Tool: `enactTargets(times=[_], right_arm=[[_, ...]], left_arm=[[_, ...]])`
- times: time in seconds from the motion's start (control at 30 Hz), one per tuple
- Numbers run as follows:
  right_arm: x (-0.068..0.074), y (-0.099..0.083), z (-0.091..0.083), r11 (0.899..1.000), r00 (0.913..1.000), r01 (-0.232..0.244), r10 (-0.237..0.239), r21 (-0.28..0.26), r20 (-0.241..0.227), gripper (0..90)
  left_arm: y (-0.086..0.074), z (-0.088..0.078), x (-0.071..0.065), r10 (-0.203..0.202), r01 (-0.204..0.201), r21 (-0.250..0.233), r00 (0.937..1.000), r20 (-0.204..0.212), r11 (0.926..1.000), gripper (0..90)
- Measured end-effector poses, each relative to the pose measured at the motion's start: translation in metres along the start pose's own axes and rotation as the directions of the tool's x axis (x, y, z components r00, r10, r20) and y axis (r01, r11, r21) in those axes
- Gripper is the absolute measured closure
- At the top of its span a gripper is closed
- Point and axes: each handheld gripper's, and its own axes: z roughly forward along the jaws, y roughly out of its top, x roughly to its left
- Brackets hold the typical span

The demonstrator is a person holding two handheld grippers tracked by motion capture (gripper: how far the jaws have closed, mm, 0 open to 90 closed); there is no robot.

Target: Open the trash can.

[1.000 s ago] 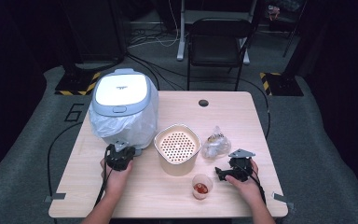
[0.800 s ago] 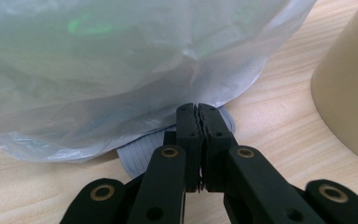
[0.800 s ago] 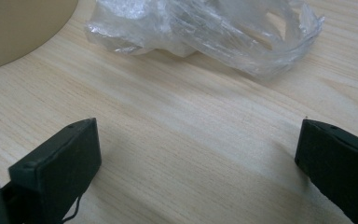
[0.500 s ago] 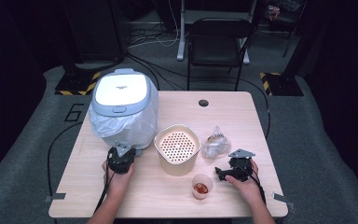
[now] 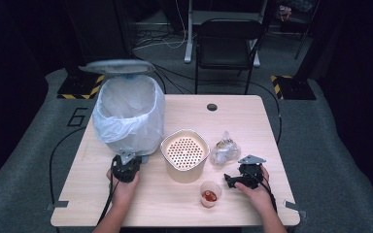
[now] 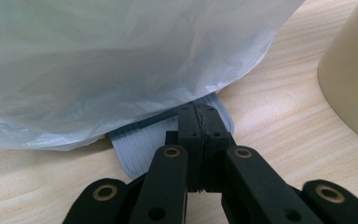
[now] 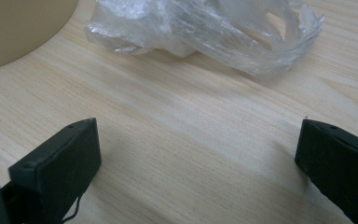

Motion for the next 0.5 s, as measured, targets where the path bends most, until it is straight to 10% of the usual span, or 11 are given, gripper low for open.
enactTargets(times=[0.07, 0.17, 0.5], right_arm=[[0.0, 0.0, 0.0, 1.0, 1.0, -0.001, 0.001, 0.0, 0.0, 0.0], [0.0, 0.0, 0.0, 1.0, 1.0, -0.001, 0.001, 0.0, 0.0, 0.0], [-0.0002, 0.0, -0.0001, 1.0, 1.0, 0.003, -0.003, 0.002, -0.002, 0.0]], left_arm=[[0.001, -0.001, 0.001, 0.064, -0.064, 0.01, 0.9975, -0.03, 0.9979, 89.2], [-0.0001, 0.0002, -0.0026, 0.029, -0.029, 0.006, 0.9995, -0.016, 0.9996, 89.2], [0.0004, -0.0004, -0.0057, 0.089, -0.088, 0.013, 0.9948, -0.05, 0.996, 89.7]])
